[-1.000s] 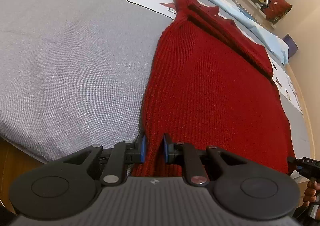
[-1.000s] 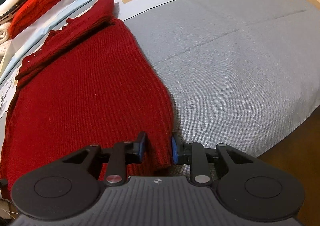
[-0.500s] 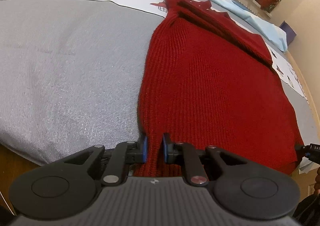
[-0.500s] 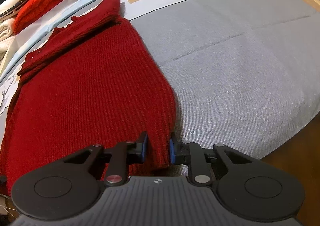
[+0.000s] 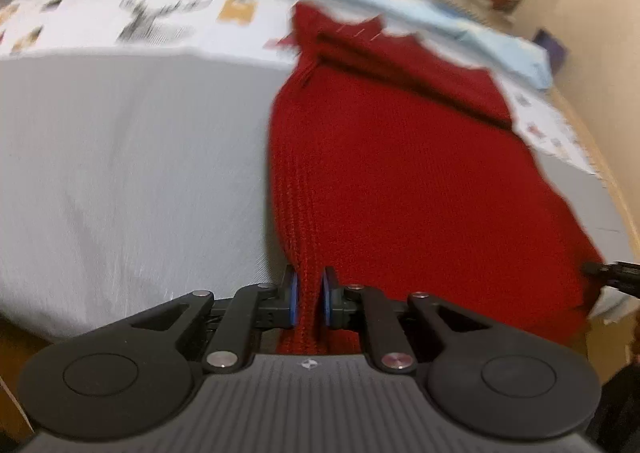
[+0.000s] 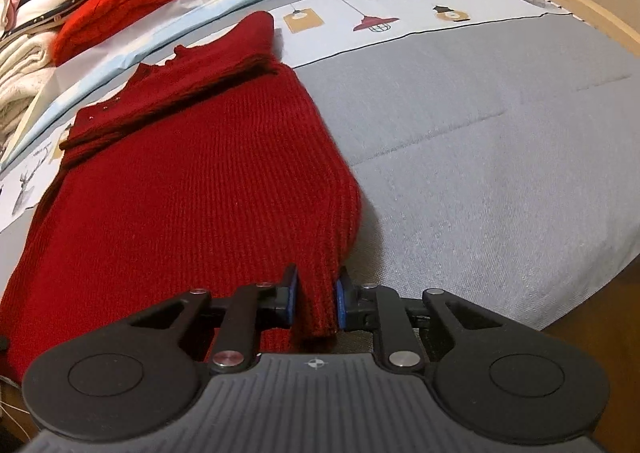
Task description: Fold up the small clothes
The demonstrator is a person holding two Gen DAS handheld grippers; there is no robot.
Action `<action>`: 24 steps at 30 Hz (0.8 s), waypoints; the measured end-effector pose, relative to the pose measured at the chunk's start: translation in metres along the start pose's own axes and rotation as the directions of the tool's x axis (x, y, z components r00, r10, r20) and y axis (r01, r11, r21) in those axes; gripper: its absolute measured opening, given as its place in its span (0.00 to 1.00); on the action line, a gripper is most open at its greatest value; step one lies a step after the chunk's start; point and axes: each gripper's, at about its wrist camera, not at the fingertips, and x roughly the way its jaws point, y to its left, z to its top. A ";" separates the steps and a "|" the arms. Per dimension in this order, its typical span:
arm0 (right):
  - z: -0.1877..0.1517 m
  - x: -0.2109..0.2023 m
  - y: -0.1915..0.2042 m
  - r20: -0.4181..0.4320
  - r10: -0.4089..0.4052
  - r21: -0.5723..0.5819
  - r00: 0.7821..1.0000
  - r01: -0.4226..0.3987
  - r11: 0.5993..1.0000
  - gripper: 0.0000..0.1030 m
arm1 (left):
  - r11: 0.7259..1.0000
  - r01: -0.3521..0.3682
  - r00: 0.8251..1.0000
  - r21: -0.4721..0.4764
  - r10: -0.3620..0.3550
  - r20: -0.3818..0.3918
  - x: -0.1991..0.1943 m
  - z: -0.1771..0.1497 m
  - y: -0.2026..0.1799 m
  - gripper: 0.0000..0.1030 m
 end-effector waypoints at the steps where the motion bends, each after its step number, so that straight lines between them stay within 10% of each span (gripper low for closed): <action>1: 0.001 -0.002 0.000 0.001 0.000 0.003 1.000 0.000 1.000 0.18 | 1.000 0.004 1.000 0.006 -0.004 0.012 -0.007 0.001 -0.003 0.11; 13: 0.018 -0.057 0.031 0.124 0.107 -0.040 0.987 -0.103 0.994 0.17 | 0.962 0.216 0.973 -0.164 -0.200 0.112 -0.069 0.003 0.043 0.08; 24: 0.011 -0.191 0.037 0.230 0.264 0.022 0.937 -0.276 0.961 0.16 | 0.841 0.451 0.886 -0.300 -0.382 0.263 -0.194 0.002 0.105 0.08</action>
